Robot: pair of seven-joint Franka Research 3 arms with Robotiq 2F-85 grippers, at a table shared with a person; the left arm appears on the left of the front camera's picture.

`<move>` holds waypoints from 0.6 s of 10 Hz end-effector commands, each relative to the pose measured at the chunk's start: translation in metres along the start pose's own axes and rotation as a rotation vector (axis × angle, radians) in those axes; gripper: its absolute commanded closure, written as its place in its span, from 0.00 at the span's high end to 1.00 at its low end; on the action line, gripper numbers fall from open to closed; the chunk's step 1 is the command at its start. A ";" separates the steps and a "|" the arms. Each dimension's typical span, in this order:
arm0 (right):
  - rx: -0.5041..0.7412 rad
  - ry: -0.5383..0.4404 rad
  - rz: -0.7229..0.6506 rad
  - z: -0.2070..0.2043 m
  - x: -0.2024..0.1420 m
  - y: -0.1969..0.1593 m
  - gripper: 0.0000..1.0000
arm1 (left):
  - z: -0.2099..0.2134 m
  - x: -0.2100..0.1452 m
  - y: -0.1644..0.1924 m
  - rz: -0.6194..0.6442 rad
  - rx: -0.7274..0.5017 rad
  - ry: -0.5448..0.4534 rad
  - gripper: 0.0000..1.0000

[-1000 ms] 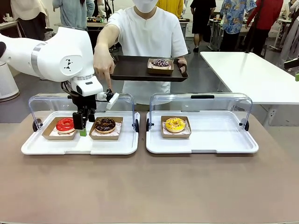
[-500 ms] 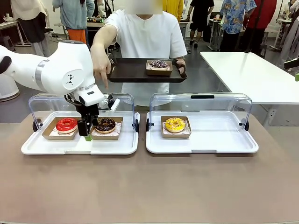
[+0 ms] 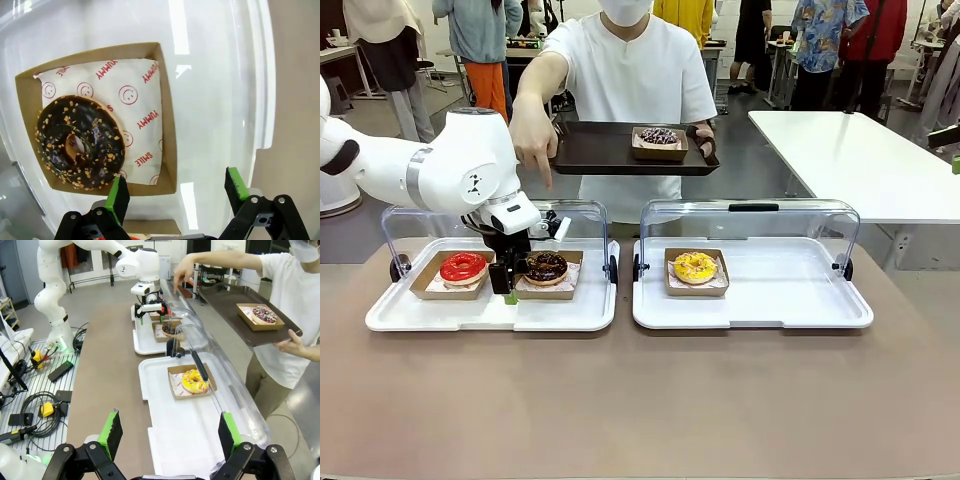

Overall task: Provide the desired donut to the person.
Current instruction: Pick up and lift the Paper togo box containing the Donut pointed at by the person.

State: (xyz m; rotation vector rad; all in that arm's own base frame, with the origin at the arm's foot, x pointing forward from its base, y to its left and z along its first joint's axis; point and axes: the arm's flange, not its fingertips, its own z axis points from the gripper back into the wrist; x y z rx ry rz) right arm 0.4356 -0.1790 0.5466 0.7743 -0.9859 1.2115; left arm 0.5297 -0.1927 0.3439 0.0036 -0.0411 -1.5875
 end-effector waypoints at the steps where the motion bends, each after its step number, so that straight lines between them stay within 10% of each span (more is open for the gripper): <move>1: -0.009 -0.024 0.004 0.000 0.000 -0.001 1.00 | 0.000 0.002 0.009 0.023 0.016 -0.006 1.00; 6: -0.009 -0.024 0.004 0.000 0.000 -0.001 1.00 | -0.003 0.000 0.007 0.028 0.007 -0.006 1.00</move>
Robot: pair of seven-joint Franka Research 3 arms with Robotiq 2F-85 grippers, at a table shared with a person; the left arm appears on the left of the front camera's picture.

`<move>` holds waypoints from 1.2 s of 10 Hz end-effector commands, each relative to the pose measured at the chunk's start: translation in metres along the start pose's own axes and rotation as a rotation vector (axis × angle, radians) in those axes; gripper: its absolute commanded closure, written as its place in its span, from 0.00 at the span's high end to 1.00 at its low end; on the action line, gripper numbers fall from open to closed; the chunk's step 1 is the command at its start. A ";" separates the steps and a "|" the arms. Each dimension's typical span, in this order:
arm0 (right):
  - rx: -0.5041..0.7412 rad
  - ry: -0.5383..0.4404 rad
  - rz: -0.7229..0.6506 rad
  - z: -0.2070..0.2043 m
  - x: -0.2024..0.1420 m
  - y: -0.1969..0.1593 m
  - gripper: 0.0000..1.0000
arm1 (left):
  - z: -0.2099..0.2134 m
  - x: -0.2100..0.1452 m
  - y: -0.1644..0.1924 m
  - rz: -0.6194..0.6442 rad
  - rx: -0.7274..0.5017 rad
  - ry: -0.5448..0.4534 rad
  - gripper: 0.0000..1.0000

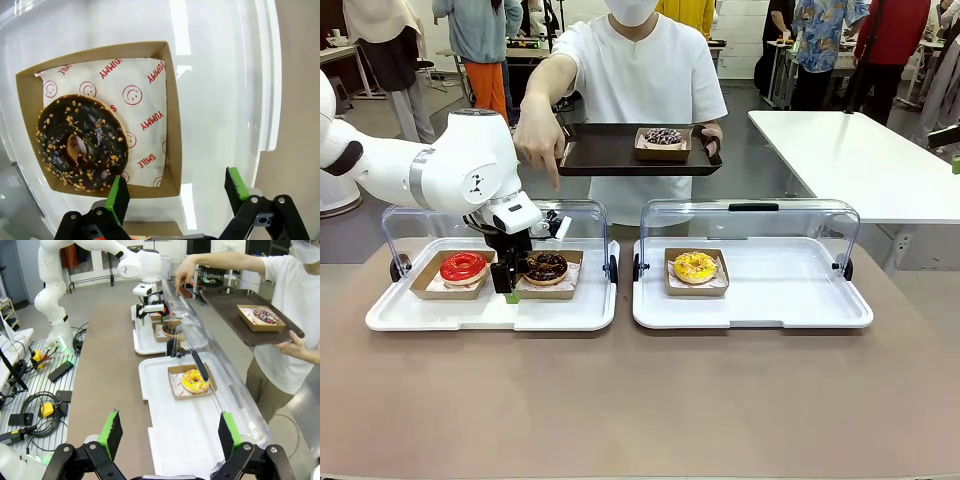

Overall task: Provide the desired donut to the person.
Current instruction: Pick up and lift the Paper togo box containing the Donut pointed at by the person.

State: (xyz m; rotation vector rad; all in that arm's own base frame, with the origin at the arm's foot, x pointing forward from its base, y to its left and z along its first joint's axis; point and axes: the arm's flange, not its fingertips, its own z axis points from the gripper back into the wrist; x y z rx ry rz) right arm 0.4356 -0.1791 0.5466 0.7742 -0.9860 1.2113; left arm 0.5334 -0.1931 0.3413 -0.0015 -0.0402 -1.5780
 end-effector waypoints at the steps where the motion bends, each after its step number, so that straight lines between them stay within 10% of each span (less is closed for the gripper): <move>1: -0.009 -0.024 0.004 0.000 0.000 -0.001 1.00 | 0.001 -0.001 0.001 0.016 0.006 -0.004 1.00; 12: -0.009 -0.024 0.004 0.000 0.000 -0.001 1.00 | -0.010 0.004 -0.020 -0.033 0.003 0.051 0.95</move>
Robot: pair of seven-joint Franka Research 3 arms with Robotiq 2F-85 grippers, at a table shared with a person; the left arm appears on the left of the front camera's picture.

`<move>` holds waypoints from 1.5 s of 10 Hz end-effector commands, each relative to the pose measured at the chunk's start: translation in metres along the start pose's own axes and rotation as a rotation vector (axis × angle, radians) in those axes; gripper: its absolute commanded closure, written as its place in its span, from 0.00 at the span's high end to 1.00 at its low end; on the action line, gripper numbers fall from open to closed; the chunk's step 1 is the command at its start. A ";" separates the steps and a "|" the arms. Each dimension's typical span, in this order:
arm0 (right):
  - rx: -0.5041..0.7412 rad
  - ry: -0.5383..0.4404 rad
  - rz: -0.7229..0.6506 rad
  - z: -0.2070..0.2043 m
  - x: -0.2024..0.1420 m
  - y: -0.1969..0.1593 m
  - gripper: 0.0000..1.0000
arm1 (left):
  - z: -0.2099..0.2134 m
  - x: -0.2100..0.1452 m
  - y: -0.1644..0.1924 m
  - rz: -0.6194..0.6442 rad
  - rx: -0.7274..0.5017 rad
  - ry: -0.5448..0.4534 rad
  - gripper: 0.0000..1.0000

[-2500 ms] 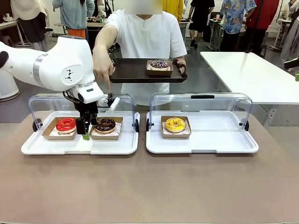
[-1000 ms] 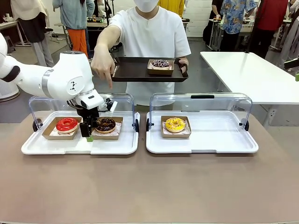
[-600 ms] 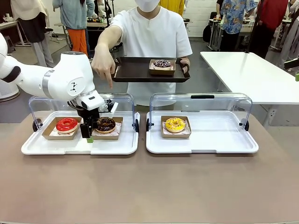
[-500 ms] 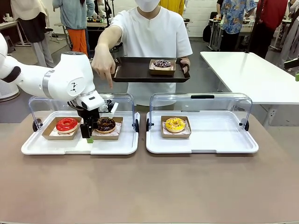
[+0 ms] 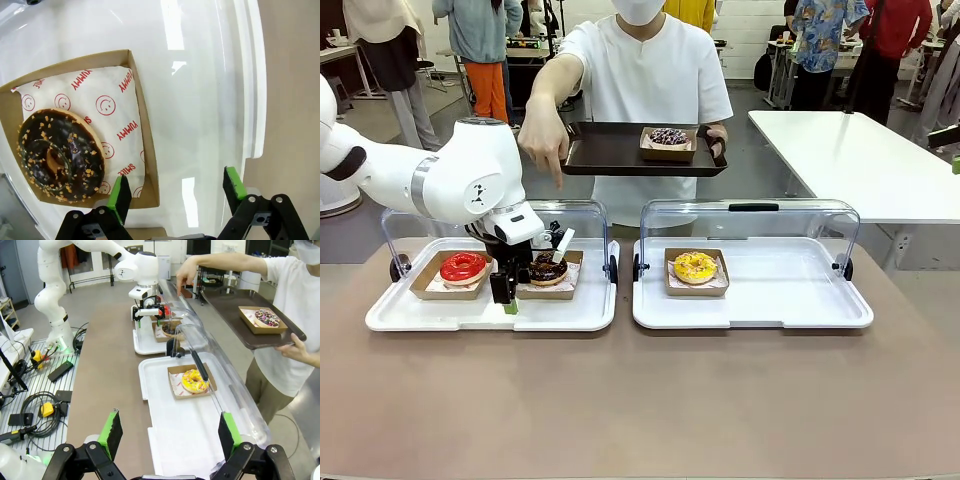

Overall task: Provide the desired donut to the person.
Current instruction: Pick up and lift the Paper togo box containing the Donut pointed at by the person.

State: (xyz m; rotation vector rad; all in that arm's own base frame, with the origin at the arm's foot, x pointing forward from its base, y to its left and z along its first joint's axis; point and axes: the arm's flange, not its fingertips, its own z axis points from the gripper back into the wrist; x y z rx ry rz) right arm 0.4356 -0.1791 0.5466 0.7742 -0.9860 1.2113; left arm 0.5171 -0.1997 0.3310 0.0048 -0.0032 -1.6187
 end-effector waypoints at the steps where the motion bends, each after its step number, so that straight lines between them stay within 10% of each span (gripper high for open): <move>1: -0.009 -0.024 0.004 0.000 0.000 -0.001 1.00 | 0.000 -0.004 -0.004 0.008 0.029 0.028 0.91; 2: -0.009 -0.024 0.004 0.000 0.000 -0.001 1.00 | 0.000 -0.005 -0.003 0.008 0.034 0.027 0.41; 3: -0.009 -0.024 0.004 0.000 0.000 -0.001 1.00 | -0.001 -0.005 -0.001 0.005 0.034 0.024 0.37; 4: -0.009 -0.024 0.004 0.000 0.000 -0.001 1.00 | -0.002 -0.005 -0.002 0.002 0.031 0.021 0.00; 7: -0.009 -0.024 0.004 0.000 0.000 -0.001 1.00 | -0.005 -0.005 0.001 -0.003 0.014 0.013 0.12; 15: -0.009 -0.024 0.004 0.000 0.000 -0.001 1.00 | -0.006 -0.006 0.001 -0.007 0.015 0.014 0.00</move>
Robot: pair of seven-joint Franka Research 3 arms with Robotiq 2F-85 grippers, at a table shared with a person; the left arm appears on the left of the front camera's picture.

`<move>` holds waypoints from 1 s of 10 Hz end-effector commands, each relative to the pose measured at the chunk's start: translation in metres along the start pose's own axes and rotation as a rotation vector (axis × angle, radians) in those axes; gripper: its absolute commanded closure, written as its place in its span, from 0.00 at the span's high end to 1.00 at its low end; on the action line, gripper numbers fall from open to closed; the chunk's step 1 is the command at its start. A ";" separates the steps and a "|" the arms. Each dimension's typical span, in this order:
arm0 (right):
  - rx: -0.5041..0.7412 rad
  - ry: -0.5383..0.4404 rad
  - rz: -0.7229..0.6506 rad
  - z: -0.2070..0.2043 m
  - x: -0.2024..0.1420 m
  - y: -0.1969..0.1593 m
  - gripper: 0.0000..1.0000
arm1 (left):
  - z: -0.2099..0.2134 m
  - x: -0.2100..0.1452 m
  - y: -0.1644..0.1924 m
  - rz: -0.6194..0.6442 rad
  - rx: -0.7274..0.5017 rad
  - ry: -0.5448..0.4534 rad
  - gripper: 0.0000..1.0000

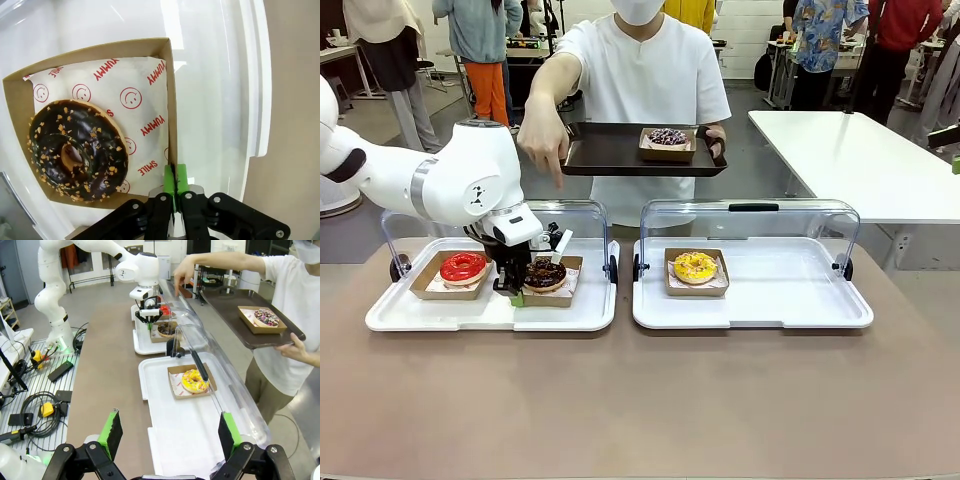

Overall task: Provide the desired donut to the person.
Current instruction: Pick up and lift the Paper togo box containing the Donut pointed at by the person.

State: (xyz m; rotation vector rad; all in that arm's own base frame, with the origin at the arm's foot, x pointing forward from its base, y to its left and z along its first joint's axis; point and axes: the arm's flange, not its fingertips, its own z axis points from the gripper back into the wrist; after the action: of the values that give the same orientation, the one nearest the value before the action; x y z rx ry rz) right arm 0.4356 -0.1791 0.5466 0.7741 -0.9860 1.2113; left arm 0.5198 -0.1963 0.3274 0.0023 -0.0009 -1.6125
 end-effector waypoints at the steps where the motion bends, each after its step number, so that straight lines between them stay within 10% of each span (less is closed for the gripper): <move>1: -0.009 -0.024 0.004 0.000 0.000 -0.001 1.00 | 0.000 -0.003 -0.003 -0.014 0.020 0.011 0.00; 10: -0.009 -0.024 0.004 0.000 0.000 -0.001 1.00 | 0.177 0.016 -0.132 -0.051 -0.042 0.053 0.00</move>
State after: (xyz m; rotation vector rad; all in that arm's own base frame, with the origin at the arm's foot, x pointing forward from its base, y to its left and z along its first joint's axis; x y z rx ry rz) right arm 0.4357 -0.1794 0.5460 0.7746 -0.9855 1.2102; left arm 0.3923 -0.2099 0.4941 0.0401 0.0694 -1.6618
